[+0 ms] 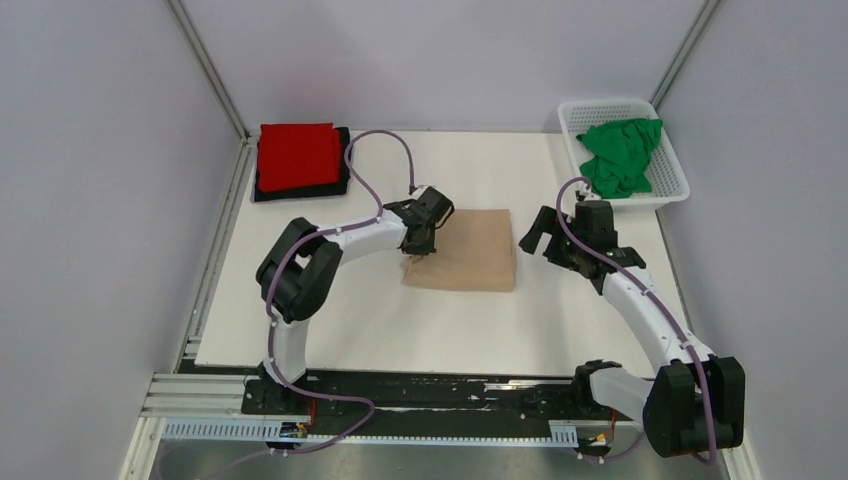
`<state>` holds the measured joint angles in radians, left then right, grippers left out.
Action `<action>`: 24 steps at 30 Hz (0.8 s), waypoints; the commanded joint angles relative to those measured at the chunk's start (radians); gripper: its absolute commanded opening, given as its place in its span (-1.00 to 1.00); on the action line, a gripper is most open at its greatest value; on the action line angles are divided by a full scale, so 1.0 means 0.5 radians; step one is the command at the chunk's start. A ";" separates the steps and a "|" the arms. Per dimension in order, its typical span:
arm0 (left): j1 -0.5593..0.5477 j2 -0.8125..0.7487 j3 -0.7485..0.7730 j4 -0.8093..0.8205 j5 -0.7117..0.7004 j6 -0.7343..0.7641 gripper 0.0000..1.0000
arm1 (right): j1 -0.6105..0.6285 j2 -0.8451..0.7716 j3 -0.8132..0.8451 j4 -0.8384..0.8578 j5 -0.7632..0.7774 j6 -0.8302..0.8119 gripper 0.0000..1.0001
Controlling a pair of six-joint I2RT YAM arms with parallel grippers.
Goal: Fold and stack the t-shirts
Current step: Put the neatly folded tshirt into the corner of the board with the left arm
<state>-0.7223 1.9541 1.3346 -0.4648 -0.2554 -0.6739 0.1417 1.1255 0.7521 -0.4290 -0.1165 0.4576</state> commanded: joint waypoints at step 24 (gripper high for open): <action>0.746 0.342 1.094 0.534 -1.052 2.147 -1.00 | -0.072 0.094 0.004 0.029 0.384 -0.056 1.00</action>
<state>-0.3859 2.1128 1.7966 -0.3183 -0.7460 0.2569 0.1158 1.1637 0.7448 -0.4297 0.0402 0.4427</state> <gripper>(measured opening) 0.029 0.998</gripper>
